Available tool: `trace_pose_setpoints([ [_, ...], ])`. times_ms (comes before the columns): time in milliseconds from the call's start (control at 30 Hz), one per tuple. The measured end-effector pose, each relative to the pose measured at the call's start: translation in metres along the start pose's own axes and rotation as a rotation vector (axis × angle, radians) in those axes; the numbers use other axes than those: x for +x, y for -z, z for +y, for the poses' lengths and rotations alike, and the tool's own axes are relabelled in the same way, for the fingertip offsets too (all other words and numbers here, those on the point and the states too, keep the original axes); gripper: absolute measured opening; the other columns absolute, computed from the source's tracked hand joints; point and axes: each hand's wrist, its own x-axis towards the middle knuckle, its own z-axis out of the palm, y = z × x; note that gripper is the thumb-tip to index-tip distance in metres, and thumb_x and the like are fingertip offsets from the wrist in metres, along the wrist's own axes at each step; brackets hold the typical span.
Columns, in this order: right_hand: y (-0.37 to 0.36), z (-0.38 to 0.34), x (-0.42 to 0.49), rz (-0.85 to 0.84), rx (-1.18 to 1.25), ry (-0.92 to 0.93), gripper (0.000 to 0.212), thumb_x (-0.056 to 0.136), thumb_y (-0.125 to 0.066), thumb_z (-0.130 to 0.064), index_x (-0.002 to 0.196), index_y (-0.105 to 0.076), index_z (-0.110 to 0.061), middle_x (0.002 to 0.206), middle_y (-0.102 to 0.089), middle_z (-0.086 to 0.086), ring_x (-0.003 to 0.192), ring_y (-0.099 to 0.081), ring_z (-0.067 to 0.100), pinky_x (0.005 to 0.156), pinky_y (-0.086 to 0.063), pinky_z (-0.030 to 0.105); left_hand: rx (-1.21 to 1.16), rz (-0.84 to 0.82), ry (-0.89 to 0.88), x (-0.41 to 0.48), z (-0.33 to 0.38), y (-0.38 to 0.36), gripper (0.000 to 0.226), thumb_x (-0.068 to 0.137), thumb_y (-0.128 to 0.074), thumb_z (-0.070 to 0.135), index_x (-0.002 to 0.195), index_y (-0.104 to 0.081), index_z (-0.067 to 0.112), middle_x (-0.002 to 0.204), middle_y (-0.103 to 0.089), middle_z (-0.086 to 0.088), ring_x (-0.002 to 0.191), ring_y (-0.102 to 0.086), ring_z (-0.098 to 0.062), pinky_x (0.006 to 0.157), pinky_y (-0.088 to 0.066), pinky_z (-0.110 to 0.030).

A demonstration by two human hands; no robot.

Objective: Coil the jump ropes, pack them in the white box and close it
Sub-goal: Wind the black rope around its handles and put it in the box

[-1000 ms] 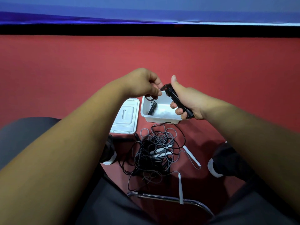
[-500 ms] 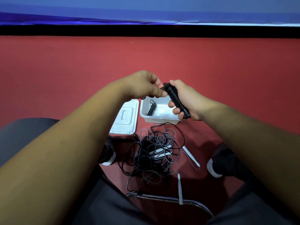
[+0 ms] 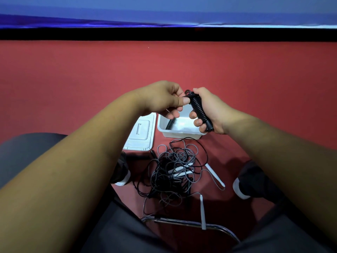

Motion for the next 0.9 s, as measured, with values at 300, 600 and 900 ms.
trace_pose_setpoints([
  [300, 0.004, -0.002, 0.001, 0.012, 0.068, 0.056, 0.045, 0.103, -0.046, -0.067, 0.108, -0.058, -0.023, 0.075, -0.055, 0.003, 0.047, -0.042, 0.017, 0.046, -0.03, 0.021, -0.558, 0.127, 0.141, 0.007, 0.0, -0.002, 0.018, 0.113, -0.044, 0.021, 0.107, -0.058, 0.012, 0.076, -0.053, -0.002, 0.052, -0.033, -0.009, 0.044, -0.032, -0.02],
  [600, -0.001, -0.003, -0.002, -0.039, 0.11, 0.182, 0.039, 0.103, -0.05, -0.064, 0.112, -0.054, -0.026, 0.074, -0.054, 0.002, 0.048, -0.038, 0.017, 0.047, -0.027, 0.021, -0.918, 0.255, 0.263, 0.016, -0.012, 0.004, 0.005, 0.097, -0.069, 0.003, 0.092, -0.069, 0.003, 0.083, -0.06, -0.006, 0.075, -0.061, -0.009, 0.078, -0.064, -0.027],
  [900, -0.008, 0.002, -0.006, -0.083, 0.052, 0.309, 0.032, 0.101, -0.054, -0.063, 0.117, -0.062, -0.037, 0.081, -0.053, 0.004, 0.052, -0.038, 0.017, 0.051, -0.025, 0.023, -1.025, 0.379, 0.276, 0.019, -0.016, -0.007, 0.006, 0.093, -0.074, 0.002, 0.091, -0.07, -0.001, 0.092, -0.07, -0.011, 0.082, -0.071, -0.016, 0.071, -0.063, -0.021],
])
